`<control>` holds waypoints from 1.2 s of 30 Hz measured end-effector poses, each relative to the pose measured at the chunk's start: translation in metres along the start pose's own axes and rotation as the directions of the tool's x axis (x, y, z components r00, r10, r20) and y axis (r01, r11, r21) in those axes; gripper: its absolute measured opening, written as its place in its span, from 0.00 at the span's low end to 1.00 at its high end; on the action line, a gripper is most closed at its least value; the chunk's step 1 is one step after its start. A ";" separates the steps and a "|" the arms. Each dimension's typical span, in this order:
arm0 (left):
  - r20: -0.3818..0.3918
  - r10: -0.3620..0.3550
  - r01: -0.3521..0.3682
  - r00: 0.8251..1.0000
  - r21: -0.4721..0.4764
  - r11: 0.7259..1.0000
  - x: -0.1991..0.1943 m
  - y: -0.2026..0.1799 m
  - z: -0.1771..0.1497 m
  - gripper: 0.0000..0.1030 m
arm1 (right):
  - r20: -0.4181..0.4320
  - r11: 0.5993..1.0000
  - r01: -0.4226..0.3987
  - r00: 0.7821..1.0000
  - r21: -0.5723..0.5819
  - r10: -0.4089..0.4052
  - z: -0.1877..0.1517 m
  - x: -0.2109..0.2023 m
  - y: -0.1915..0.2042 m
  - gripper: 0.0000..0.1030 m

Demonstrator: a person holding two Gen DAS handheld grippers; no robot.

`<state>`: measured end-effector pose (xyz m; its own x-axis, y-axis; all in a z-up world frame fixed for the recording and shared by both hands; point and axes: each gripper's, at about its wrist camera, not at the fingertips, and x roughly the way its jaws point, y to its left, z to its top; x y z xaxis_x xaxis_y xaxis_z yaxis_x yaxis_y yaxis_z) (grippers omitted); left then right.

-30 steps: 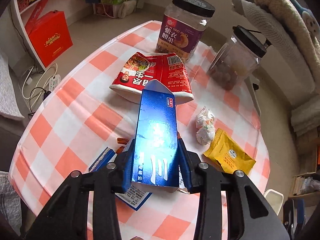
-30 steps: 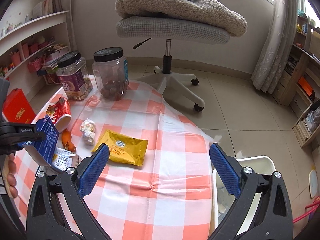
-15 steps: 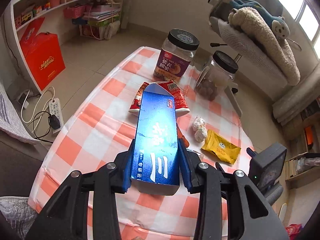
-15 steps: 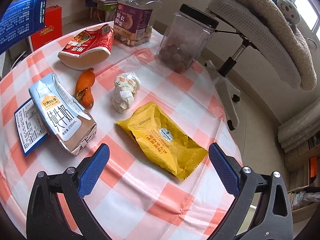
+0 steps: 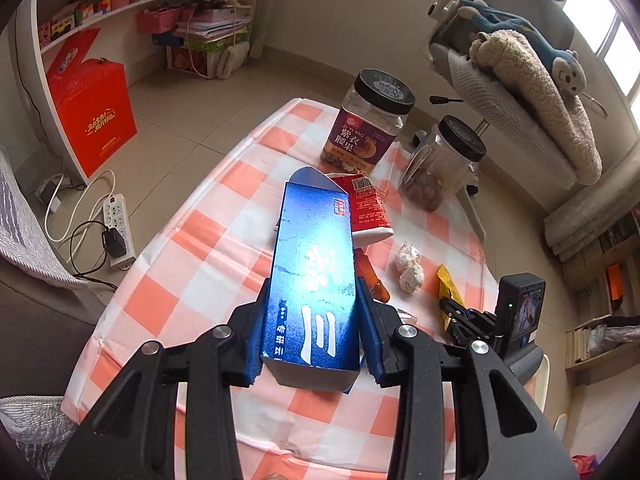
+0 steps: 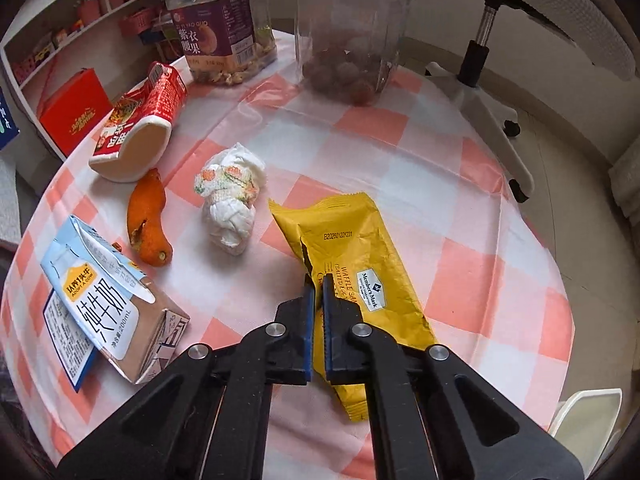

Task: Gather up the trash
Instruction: 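Grasp the yellow snack packet with the right gripper, then carry the yellow packet over the bin with the right gripper while the left holds the box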

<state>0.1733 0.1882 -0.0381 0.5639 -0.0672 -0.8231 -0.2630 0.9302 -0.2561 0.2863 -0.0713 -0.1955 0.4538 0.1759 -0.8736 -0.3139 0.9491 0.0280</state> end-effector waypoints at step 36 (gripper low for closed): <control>0.045 -0.112 0.105 0.993 0.128 0.986 -0.009 -0.055 -0.020 0.38 | 0.396 0.939 -0.255 0.906 0.229 0.150 -0.058 -0.189 -0.031 0.00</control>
<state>0.1672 0.1306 -0.0265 0.6243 -0.1544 -0.7658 -0.1001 0.9564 -0.2745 0.1618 -0.1487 -0.0595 0.6943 0.4049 -0.5950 -0.2195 0.9065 0.3608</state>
